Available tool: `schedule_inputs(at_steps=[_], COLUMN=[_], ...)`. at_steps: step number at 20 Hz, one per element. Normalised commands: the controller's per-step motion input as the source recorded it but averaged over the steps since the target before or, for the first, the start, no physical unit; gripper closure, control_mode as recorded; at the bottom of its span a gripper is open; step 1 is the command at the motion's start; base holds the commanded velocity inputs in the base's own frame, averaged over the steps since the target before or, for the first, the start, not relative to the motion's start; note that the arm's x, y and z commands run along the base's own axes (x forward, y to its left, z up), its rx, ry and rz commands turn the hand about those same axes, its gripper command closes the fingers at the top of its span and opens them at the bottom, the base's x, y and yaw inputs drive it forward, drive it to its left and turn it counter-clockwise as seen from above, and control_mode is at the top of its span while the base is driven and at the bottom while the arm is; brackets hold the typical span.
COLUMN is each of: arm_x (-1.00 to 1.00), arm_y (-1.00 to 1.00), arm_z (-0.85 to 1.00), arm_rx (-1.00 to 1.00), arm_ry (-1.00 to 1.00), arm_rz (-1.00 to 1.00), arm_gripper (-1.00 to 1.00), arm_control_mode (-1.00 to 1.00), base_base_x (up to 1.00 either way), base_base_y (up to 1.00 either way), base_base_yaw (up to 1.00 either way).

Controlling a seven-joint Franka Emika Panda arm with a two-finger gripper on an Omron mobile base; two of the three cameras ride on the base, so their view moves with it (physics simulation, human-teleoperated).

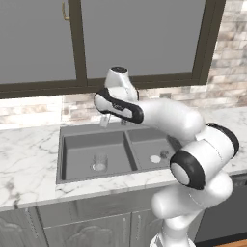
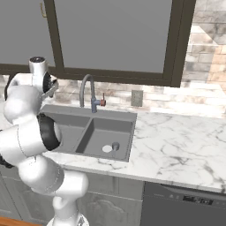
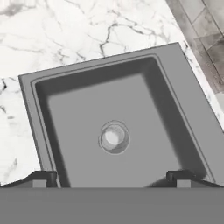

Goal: Move any existing items from the left basin to the right basin for drying. Then move the glass cup from the counter to the left basin of the sink for washing.

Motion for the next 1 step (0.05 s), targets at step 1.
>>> schedule_inputs(at_steps=[1], arm_x=[-0.21], arm_y=[-0.30], arm_z=[0.07], arm_rx=[0.00], arm_ry=[-0.01], arm_rz=[-0.03], arm_gripper=[-1.00], arm_control_mode=[-1.00], base_base_x=[0.00], base_base_y=[0.00], base_base_yaw=[0.00])
